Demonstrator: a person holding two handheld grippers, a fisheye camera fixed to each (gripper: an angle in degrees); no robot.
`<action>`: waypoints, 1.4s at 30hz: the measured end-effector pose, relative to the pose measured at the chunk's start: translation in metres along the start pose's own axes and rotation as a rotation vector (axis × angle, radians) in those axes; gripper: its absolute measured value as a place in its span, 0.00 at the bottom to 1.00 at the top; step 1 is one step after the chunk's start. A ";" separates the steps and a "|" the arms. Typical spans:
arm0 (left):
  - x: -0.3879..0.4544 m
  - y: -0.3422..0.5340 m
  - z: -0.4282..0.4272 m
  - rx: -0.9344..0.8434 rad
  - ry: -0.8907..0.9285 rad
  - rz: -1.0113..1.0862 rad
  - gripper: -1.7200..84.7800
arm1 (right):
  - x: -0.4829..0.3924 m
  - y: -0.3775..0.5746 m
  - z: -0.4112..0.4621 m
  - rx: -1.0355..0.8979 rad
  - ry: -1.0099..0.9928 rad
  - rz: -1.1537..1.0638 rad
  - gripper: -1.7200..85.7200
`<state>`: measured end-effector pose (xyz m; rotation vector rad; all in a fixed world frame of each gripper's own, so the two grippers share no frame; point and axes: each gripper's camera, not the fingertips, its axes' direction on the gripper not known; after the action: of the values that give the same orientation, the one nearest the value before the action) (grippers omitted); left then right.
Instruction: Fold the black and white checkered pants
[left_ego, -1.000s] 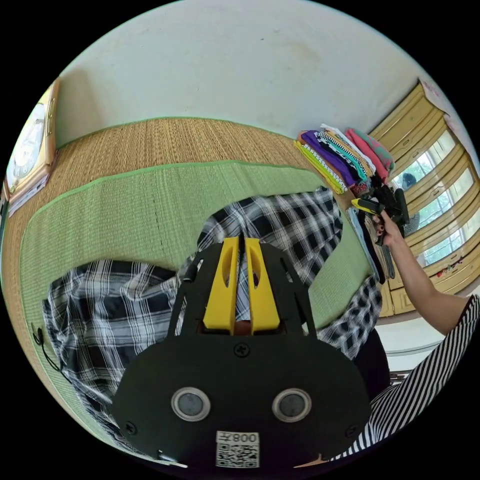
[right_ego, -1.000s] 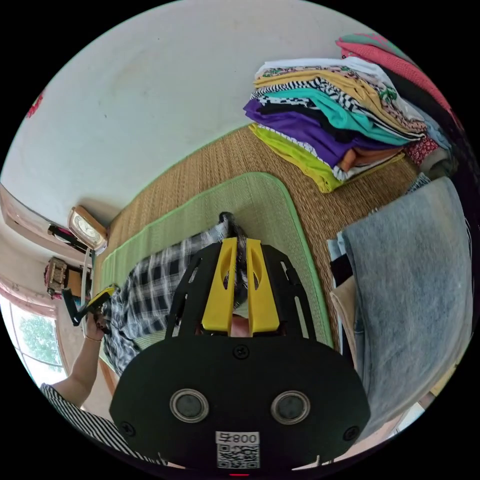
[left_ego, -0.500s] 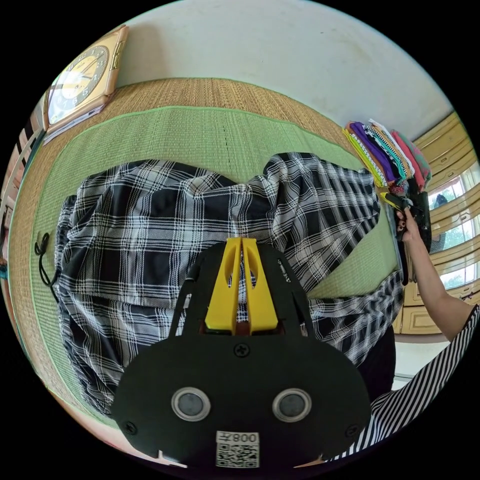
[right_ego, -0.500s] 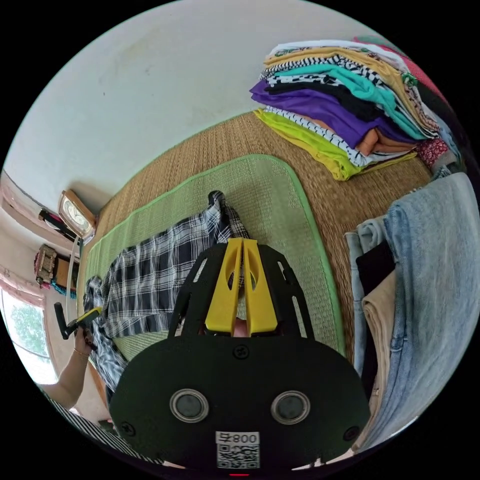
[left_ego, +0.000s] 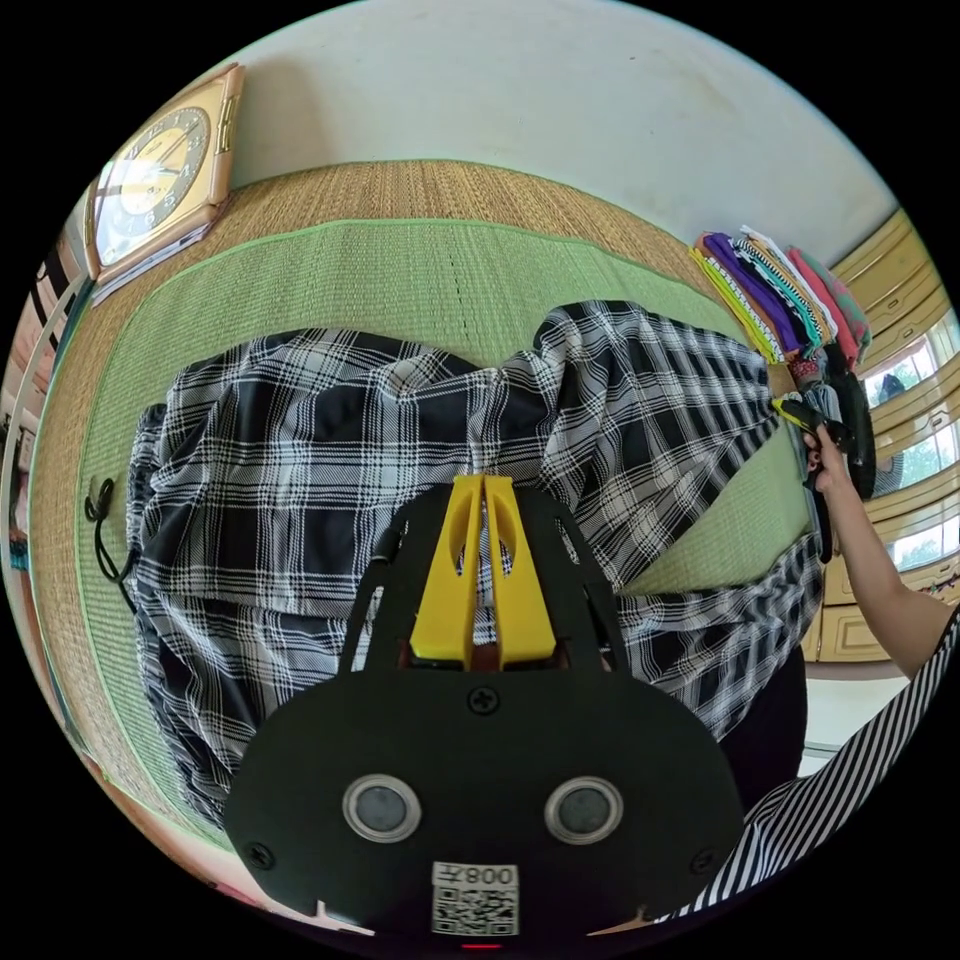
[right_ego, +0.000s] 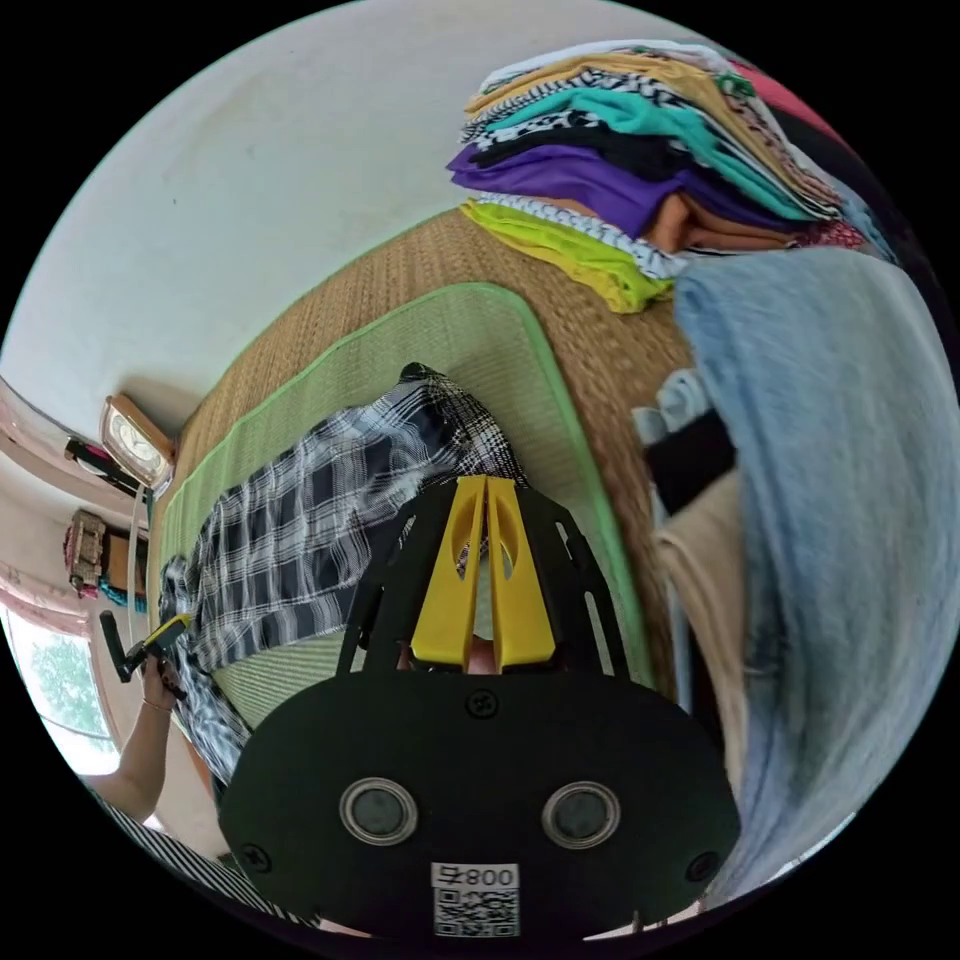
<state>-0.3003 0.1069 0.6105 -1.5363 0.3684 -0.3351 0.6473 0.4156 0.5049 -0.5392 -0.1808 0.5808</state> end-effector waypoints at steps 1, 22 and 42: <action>-0.002 0.001 -0.002 0.006 -0.001 -0.015 0.02 | 0.005 0.004 -0.005 0.002 0.022 0.017 0.02; 0.030 0.004 -0.046 0.075 0.168 0.157 0.03 | -0.029 -0.013 -0.006 0.052 -0.015 -0.039 0.09; 0.042 0.021 -0.078 0.048 0.016 0.062 0.02 | -0.062 -0.054 0.037 -0.003 0.086 -0.119 0.02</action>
<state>-0.2970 0.0185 0.5886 -1.4728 0.4166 -0.3058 0.6104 0.3591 0.5637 -0.5509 -0.1315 0.4410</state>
